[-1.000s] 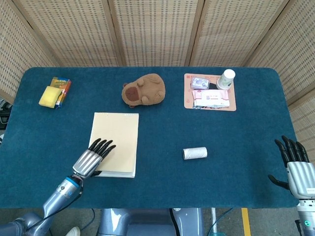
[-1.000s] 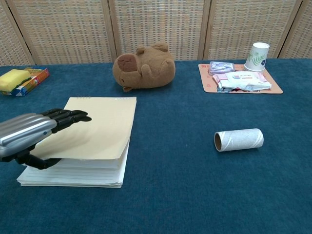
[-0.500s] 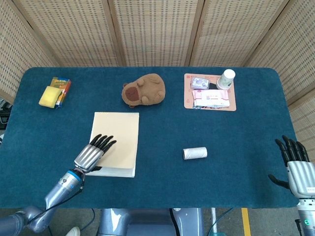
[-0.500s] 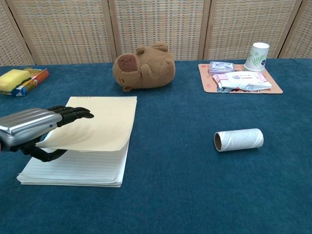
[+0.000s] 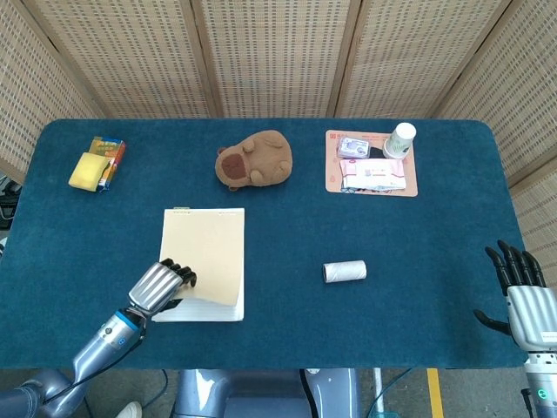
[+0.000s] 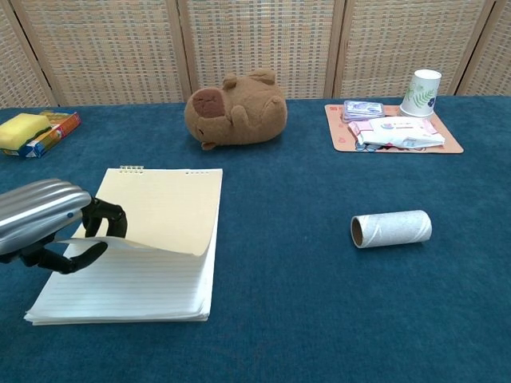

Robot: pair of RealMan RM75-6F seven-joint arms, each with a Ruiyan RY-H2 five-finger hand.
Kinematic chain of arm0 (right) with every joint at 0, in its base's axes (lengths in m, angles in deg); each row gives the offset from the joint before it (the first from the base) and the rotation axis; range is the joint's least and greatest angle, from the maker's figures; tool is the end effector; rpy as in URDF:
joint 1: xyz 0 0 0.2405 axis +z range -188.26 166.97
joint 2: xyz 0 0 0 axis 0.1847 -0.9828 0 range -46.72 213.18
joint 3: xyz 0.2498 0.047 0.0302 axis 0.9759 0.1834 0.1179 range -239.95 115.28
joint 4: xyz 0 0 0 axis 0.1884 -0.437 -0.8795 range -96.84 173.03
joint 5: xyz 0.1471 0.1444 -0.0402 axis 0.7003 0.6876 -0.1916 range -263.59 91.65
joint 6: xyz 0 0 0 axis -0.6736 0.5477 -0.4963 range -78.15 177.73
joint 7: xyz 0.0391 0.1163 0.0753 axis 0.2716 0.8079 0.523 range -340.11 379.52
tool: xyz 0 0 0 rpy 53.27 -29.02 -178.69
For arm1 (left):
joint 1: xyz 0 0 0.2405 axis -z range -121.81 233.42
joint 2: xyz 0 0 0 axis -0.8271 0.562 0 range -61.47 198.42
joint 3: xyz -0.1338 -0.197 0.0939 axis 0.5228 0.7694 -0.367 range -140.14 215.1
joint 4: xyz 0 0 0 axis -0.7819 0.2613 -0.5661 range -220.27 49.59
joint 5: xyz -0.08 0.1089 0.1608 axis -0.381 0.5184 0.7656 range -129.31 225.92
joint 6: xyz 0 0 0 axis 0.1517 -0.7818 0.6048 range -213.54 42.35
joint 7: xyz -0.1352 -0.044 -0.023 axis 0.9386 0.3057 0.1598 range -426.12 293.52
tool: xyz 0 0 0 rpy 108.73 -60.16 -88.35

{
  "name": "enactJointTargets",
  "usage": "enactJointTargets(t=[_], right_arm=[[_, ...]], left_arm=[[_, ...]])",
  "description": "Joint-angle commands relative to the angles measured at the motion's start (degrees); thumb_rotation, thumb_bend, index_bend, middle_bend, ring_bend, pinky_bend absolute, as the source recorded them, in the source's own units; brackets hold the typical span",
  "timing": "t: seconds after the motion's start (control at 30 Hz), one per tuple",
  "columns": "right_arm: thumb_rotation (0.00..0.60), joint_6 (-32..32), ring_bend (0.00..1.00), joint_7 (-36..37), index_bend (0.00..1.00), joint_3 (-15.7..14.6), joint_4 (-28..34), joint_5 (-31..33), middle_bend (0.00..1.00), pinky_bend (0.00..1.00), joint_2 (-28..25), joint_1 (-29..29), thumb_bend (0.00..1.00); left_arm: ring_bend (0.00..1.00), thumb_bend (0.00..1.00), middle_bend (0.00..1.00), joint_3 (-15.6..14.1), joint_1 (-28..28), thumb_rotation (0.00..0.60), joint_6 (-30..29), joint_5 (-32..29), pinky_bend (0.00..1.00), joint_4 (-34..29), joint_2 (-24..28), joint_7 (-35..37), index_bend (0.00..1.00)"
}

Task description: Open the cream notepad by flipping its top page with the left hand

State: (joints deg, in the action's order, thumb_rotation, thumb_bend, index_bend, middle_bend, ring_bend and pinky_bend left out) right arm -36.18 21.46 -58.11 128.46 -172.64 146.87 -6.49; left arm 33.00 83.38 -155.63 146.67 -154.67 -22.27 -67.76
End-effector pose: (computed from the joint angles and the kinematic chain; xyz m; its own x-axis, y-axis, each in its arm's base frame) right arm -0.3160 -0.1825 0.1699 0.4054 0.0347 0.9135 -0.9139 -0.0088 0.4059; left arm -0.2359 0.2518 -0.0229 0.5317 0.1732 0.8290 0.7311 -0.5880 -0.3461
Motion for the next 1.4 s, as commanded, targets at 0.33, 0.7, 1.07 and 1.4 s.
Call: enactJointTargets(t=[0.33,0.7,1.07,1.4], right_arm=[[0.600,-0.01,0.00,-0.62,0.00,-0.16,0.23,-0.23,0.00,0.00,0.17,0.02,0.00],[0.600,-0.72,0.00,-1.16,0.00,-0.14,0.38,-0.73,0.00,0.00,0.09,-0.10,0.00],[0.600,-0.02,0.00,-2.31,0.00,0.20,0.02,0.25,0.00,0.00,0.60,0.21,0.00],[0.600,1.02,0.00,-3.44,0.00,1.34,-1.17,3.09,0.00,0.00,1.13,0.52,0.00]], left_arm=[[0.54,0.59,0.63,-9.32,-2.90,0.600,-7.93,8.72,0.44,-4.46,8.42,8.41,0.74],[0.54,0.59,0.63,-4.86,-2.00,0.600,-9.03,5.90,0.44,-10.38,13.10,5.73,0.75],[0.54,0.59,0.63,8.23,4.32,0.600,-3.70,-5.33,0.43,-13.68,16.30,5.53,0.75],[0.53,0.59,0.63,19.59,14.72,0.600,10.05,-20.10,0.33,-4.03,12.18,4.06,0.74]])
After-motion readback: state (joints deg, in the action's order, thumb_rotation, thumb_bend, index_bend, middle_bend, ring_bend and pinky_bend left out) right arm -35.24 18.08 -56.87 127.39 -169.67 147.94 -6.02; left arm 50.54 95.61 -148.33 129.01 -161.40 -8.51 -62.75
